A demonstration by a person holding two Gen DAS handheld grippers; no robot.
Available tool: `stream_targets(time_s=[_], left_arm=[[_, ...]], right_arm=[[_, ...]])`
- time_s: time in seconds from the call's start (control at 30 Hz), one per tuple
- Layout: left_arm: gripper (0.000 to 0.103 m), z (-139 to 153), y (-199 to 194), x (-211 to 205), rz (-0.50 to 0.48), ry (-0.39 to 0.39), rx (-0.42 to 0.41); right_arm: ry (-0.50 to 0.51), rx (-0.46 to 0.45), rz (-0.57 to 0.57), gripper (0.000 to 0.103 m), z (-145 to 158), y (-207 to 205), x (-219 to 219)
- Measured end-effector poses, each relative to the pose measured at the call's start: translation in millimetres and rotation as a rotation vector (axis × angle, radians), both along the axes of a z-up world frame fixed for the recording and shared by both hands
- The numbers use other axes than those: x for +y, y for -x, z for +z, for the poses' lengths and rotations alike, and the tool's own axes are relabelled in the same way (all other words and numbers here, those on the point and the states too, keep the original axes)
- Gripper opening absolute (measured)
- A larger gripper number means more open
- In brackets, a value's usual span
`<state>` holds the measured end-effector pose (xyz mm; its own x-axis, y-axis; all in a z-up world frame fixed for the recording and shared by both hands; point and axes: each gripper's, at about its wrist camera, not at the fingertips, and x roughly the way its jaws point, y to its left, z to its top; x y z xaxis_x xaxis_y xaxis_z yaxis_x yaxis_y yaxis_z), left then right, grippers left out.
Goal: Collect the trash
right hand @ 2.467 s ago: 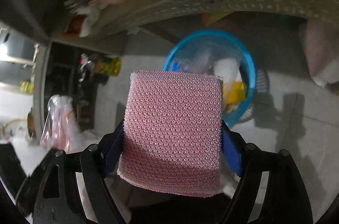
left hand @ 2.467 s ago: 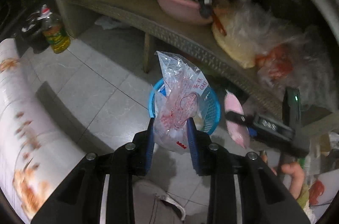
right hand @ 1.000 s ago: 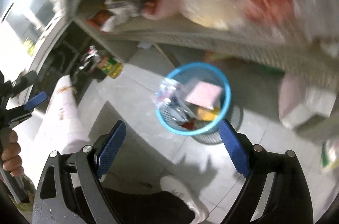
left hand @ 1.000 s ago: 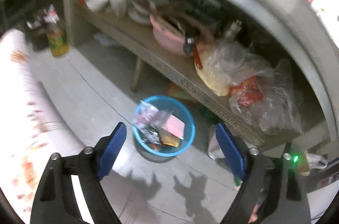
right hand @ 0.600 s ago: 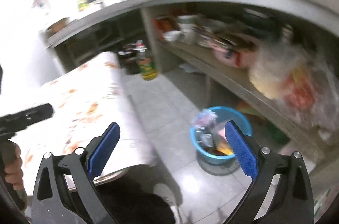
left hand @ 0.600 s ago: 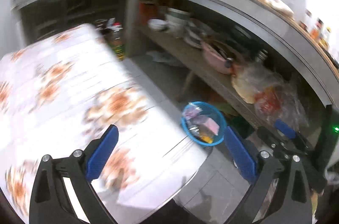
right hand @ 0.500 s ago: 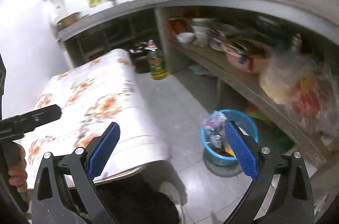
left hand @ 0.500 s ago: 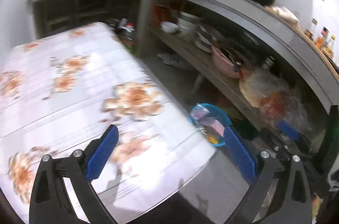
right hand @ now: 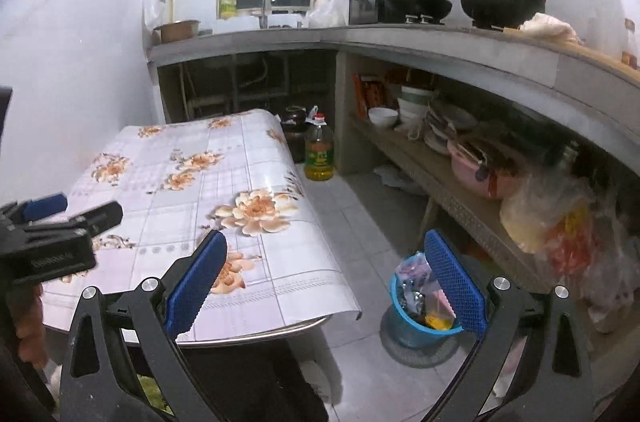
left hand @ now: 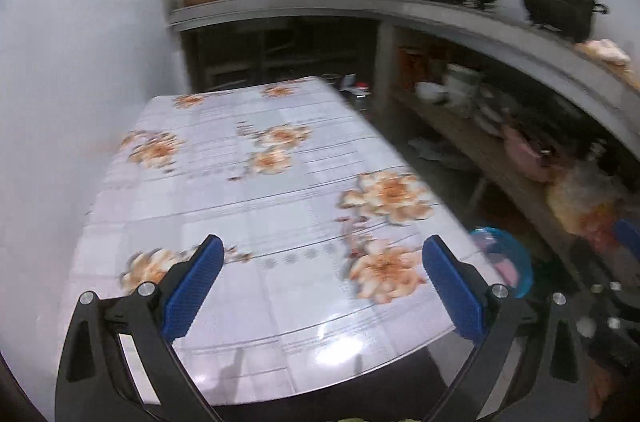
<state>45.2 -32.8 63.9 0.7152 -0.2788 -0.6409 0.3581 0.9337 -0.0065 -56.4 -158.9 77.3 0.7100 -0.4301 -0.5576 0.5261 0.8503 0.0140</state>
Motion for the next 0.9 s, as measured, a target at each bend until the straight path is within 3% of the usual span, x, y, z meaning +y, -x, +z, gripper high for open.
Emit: stream_targets(time_s=[0.1, 0.23, 0.4, 0.9], left_arm=[[0.097, -9.7, 6.1, -2.8, 0.049, -0.047, -0.003], [0.097, -34.0, 5.8, 1.5, 0.121, -0.094, 0.100], [0.097, -54.7, 9.0, 2.9, 0.154, -0.143, 0.172], [0.097, -52.5, 1.6, 11.6, 0.234, -0.138, 0.182]], right_arm=[[0.002, 0.032, -0.024, 0.095, -5.7, -0.7, 1.1], [-0.014, 0.139, -0.065, 0.095, -25.6, -5.7, -2.3], [-0.050, 0.220, -0.123, 0.095, -43.0, -6.4, -13.0], [-0.068, 0.288, -0.179, 0.095, -58.6, -2.5, -29.2]])
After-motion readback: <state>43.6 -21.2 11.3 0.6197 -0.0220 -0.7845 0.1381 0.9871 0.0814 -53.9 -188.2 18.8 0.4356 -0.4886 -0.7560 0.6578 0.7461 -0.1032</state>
